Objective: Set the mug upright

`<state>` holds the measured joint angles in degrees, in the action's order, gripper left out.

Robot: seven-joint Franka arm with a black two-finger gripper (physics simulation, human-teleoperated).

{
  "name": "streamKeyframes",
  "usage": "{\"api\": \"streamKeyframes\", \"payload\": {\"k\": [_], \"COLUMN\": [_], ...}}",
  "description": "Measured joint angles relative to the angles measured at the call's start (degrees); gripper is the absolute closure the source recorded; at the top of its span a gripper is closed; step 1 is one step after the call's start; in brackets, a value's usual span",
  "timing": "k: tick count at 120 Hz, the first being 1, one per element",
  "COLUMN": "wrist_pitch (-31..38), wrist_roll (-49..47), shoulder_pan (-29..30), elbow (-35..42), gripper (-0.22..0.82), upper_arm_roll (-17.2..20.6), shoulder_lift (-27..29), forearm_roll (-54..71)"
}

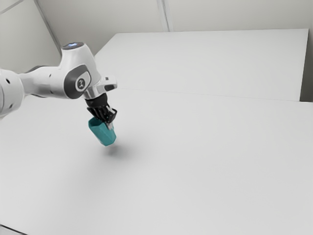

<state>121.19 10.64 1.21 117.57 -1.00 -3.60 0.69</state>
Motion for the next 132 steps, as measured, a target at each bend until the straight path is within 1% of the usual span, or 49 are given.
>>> {"api": "streamKeyframes", "payload": {"k": [20,41,56,62,79,91,104,112,123,132], "wrist_pitch": [3.54,5.71,6.79,7.04,7.48,6.99,5.05,3.08,-1.24,-6.16], "wrist_roll": [-2.14,-4.06,-5.19,-5.45,-5.98,-6.24,-6.34,-6.35,-6.36,-6.38], "shoulder_pan": [-0.18,-0.26,-0.39,-0.64,-1.11,-1.12,-1.13,-1.19,-1.29,-1.3], "elbow": [0.87,1.0,1.02,1.02,1.01,0.97,0.46,-1.7,-8.67,-17.32], "gripper": [0.78,0.78,0.77,0.7,0.39,0.24,0.15,0.11,0.07,0.05], "upper_arm_roll": [0.55,1.0,1.07,1.09,1.17,1.64,2.06,2.23,2.3,2.26], "shoulder_lift": [-2.36,-5.29,-6.37,-6.47,-5.9,-3.52,-0.32,0.56,-0.1,-2.56], "forearm_roll": [2.09,3.03,3.25,3.08,2.71,2.58,2.3,1.91,1.01,0.48]}}
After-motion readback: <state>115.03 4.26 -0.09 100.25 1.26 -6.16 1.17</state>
